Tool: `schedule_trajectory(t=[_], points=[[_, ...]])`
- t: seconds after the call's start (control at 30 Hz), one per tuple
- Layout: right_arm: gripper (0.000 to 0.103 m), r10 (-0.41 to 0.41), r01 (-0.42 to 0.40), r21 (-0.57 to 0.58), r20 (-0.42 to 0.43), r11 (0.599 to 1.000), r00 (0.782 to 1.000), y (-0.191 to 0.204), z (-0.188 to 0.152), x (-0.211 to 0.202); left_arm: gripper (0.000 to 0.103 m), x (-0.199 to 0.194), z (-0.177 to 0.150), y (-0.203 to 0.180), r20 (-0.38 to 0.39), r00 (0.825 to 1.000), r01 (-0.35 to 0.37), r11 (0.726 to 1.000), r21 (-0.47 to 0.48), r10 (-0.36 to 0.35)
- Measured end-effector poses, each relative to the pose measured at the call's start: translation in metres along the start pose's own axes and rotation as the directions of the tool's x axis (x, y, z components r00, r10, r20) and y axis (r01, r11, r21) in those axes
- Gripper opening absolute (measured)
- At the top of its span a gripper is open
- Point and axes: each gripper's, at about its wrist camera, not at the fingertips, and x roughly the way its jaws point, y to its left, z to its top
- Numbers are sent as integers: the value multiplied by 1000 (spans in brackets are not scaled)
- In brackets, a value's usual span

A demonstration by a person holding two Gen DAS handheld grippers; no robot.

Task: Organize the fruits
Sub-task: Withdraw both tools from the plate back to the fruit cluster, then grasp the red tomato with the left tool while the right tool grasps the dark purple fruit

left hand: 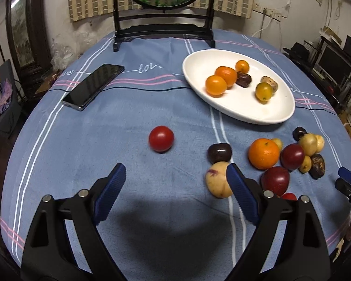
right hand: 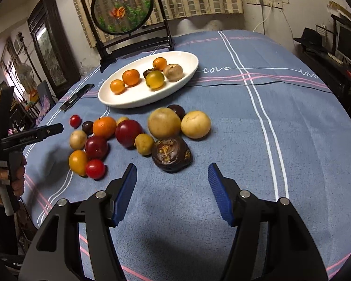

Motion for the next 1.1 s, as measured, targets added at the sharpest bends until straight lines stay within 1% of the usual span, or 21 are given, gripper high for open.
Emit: schedule_trajectory(t=[0.13,0.3,0.47,0.6,0.63,0.67,0.8,0.9,0.97,1.1], points=[[63,-9,8,-36,-35,999,999,7,-5,10,89,2,-3,1,-13,1000,7,1000,-6,-7],[63,-100,91,-90,-112,992,989,13,-1,33,89,6,-7,2,-22,1000,20,1000,-8,-20],[63,-129,117,-96,-139,989,982,13,13,52,89,8,-4,5,-22,999,35,999,-12,-35],[63,-155,142,-97,-137,985,978,16,20,63,89,15,1,12,-29,999,22,1000,-19,-22],[53,-164,150,-103,-134,983,977,17,21,65,90,16,3,14,-32,999,20,999,-26,-21],[48,-173,159,-112,-129,981,976,19,22,66,90,19,4,16,-37,999,20,999,-37,-21],[47,-167,154,-123,-108,980,980,21,19,61,90,31,11,23,-64,997,35,997,-74,-40],[47,-137,127,-121,-80,984,987,23,17,52,90,40,15,20,-74,997,15,998,-62,-19],[47,-115,106,-110,-76,988,990,21,15,47,90,46,19,20,-71,997,19,998,-67,-23],[47,-90,81,-103,-87,991,992,19,11,43,89,61,26,26,-84,995,39,992,-123,-50]])
